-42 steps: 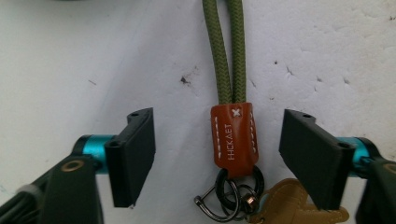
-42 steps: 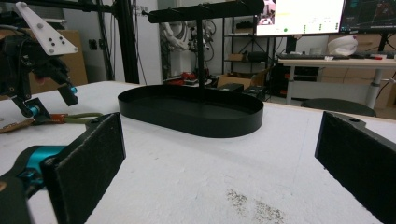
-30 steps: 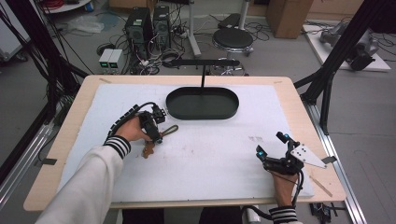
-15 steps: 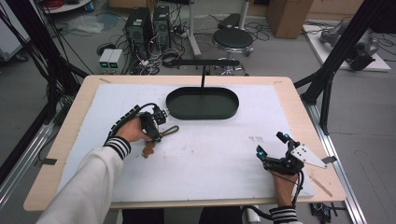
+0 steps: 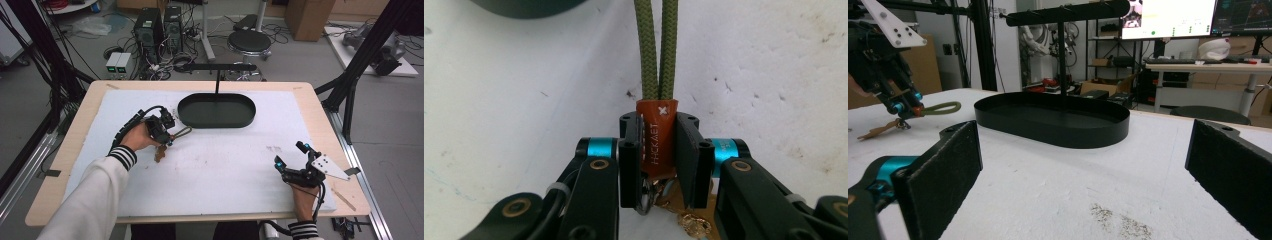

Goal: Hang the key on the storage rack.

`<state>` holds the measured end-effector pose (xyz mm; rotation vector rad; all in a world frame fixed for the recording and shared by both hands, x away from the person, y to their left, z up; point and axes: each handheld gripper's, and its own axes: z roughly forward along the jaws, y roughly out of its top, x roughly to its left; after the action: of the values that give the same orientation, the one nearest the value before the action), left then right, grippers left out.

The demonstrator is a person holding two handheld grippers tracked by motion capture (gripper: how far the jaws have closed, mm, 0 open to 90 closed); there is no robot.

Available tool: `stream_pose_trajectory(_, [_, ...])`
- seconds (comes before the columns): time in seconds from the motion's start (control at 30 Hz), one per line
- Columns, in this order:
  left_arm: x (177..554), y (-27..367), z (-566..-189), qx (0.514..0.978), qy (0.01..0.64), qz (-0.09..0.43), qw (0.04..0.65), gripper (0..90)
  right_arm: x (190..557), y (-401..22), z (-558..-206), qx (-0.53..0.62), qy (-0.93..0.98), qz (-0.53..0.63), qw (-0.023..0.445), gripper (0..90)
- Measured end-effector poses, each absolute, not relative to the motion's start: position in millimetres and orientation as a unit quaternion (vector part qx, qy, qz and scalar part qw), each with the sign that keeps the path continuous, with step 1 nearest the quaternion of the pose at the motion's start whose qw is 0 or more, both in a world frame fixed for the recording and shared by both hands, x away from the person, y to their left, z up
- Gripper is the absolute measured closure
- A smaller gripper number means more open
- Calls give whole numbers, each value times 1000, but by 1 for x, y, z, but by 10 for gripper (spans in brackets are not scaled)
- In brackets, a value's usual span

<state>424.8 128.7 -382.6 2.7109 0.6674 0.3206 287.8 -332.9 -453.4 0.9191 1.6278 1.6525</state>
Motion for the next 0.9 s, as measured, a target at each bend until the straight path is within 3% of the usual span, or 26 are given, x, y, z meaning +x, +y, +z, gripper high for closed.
stream_pose_trajectory(0.57, [425, 145, -354, 902, 241, 158, 321, 735, 288, -333, -453, 348, 618, 628, 320, 6])
stream_pose_trajectory(0.9, [425, 154, -333, 833, 263, 213, 437, 735, 288, -333, -454, 348, 618, 628, 320, 6])
